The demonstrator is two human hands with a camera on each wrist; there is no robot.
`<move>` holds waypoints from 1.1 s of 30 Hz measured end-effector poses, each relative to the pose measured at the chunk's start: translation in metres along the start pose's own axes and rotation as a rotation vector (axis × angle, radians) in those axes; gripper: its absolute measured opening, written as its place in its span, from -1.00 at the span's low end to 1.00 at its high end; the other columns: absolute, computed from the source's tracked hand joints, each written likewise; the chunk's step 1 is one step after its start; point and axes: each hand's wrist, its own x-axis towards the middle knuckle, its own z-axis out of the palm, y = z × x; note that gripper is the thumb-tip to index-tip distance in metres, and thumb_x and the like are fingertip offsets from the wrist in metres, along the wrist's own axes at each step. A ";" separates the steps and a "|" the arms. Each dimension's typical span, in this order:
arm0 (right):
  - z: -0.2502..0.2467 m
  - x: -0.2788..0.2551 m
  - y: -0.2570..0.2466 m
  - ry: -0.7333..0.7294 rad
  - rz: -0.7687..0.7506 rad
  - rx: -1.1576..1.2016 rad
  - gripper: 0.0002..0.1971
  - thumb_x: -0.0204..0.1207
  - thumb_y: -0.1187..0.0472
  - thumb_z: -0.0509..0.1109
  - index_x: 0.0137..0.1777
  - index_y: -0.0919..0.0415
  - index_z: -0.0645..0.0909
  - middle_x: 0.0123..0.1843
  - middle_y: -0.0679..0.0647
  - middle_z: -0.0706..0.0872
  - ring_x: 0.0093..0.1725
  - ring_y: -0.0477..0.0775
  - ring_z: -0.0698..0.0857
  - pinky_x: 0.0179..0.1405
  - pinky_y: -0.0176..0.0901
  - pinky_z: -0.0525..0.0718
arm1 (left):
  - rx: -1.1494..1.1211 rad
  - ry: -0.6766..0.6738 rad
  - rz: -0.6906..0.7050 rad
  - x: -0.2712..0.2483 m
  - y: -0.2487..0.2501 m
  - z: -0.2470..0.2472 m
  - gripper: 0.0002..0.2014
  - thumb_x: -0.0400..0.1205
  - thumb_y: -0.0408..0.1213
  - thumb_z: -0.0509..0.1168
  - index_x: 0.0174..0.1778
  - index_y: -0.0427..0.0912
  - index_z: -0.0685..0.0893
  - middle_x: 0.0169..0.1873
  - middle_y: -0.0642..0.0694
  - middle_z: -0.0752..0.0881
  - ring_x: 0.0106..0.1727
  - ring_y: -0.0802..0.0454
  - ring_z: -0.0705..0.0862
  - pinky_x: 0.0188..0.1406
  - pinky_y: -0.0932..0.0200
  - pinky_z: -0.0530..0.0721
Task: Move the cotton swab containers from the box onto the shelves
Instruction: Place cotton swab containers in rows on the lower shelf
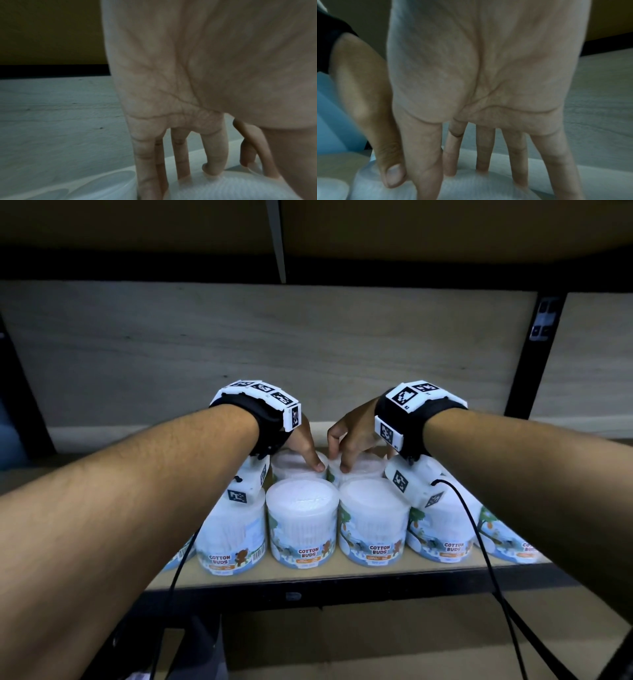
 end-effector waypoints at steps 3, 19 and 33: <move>0.001 -0.003 -0.001 -0.011 0.007 0.008 -0.62 0.43 0.17 0.56 0.26 0.00 0.65 -0.11 0.11 0.63 -0.25 0.08 0.56 -0.71 -0.48 0.52 | -0.007 0.003 0.018 -0.006 0.001 0.000 -0.41 0.51 0.06 0.50 0.41 -0.14 0.64 0.03 -0.12 0.67 -0.12 -0.04 0.66 -0.41 0.30 0.61; -0.007 -0.017 -0.019 0.051 0.047 -0.053 -0.60 0.52 0.14 0.51 0.36 0.04 0.63 0.07 -0.04 0.66 0.00 0.02 0.70 -0.75 -0.47 0.55 | -0.037 0.023 0.055 -0.021 -0.006 -0.002 -0.43 0.56 0.10 0.43 0.43 -0.11 0.64 0.32 -0.13 0.65 0.08 -0.06 0.63 -0.37 0.30 0.60; -0.030 0.003 -0.089 0.117 0.015 -0.019 -0.50 0.59 0.06 0.45 0.49 0.21 0.52 0.40 0.18 0.62 0.13 0.24 0.73 -0.76 -0.36 0.60 | -0.046 0.140 -0.055 -0.050 -0.099 -0.043 -0.34 0.49 0.07 0.51 0.51 -0.02 0.56 0.37 -0.06 0.60 0.32 -0.13 0.61 0.19 -0.05 0.73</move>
